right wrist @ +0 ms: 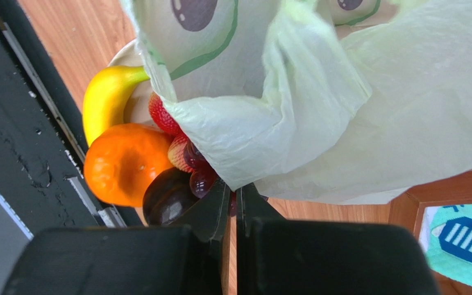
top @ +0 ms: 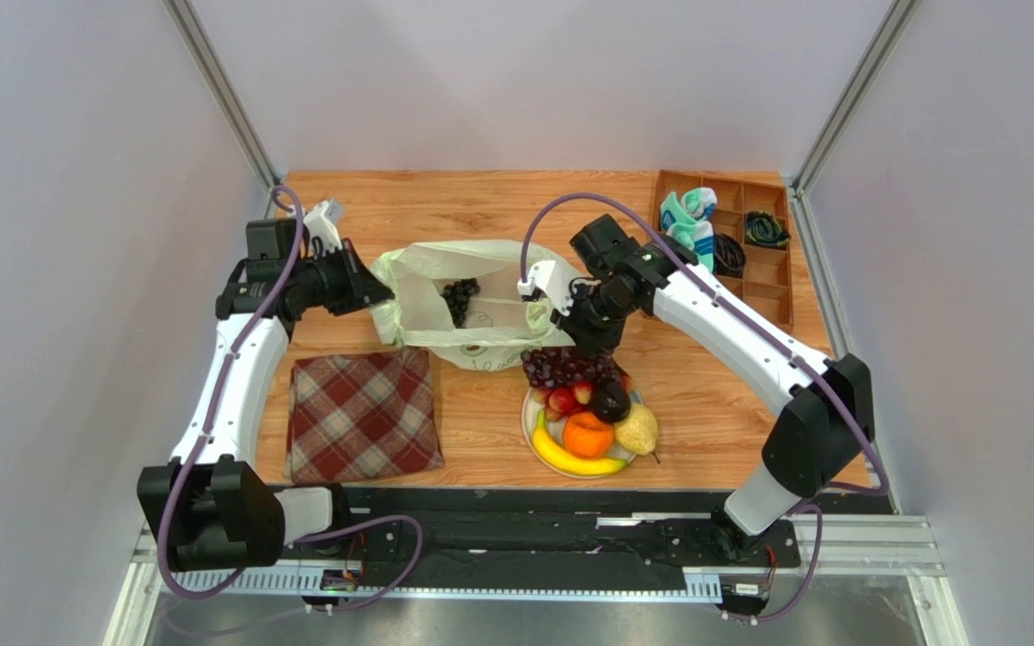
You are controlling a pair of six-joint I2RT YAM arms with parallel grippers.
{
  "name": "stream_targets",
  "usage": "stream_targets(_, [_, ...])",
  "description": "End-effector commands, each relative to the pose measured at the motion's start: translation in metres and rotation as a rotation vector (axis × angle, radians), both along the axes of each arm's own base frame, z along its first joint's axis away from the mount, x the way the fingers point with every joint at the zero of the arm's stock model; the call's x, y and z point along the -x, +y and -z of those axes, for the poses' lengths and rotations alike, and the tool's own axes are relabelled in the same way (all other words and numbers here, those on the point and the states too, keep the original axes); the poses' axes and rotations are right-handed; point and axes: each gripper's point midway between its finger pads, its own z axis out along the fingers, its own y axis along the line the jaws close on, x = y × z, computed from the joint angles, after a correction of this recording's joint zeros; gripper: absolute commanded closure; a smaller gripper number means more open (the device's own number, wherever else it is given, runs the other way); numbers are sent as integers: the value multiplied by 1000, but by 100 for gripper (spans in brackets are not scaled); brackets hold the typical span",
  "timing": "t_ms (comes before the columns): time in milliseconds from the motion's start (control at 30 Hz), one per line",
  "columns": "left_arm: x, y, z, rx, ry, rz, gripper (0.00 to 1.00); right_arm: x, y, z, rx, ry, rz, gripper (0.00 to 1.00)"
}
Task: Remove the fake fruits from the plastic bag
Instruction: Adjust the plastic bag at the center of the board.
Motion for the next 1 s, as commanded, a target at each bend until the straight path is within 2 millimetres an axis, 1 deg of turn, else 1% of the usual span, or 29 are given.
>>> stream_targets(0, [-12, 0, -19, 15, -58, 1, 100, 18, -3, -41, -67, -37, -70, 100])
stream_targets(33, [-13, 0, -20, 15, -61, 0, 100, 25, -4, -45, -74, -28, -78, 100])
stream_targets(133, [-14, 0, -18, 17, -59, 0, 100, 34, -3, -54, -101, -33, -94, 100])
stream_targets(233, [-15, -1, -18, 20, -56, 0, 100, 39, -3, -58, -112, -48, -105, 100])
stream_targets(267, [-15, -2, -17, 23, -53, 3, 100, 42, -4, -55, -102, -39, -110, 100])
stream_targets(333, [-16, -1, -18, 23, -55, 3, 100, 45, -6, -56, -98, -41, -115, 100])
stream_targets(433, [-17, -2, -18, 25, -54, 4, 100, 52, -10, -49, -84, -17, -125, 100])
stream_targets(567, [-18, -1, -17, 24, -52, 3, 100, 55, -9, -39, -76, 7, -132, 97])
stream_targets(700, [-18, -1, -15, 22, -46, 2, 100, 53, -10, -24, -50, 16, -131, 93])
stream_targets(867, [-18, -1, -11, 22, -36, 3, 100, 50, -8, -16, -37, 31, -132, 90])
stream_targets(967, [-21, 1, -11, 11, -48, -11, 100, 48, -10, -7, -16, 41, -127, 88])
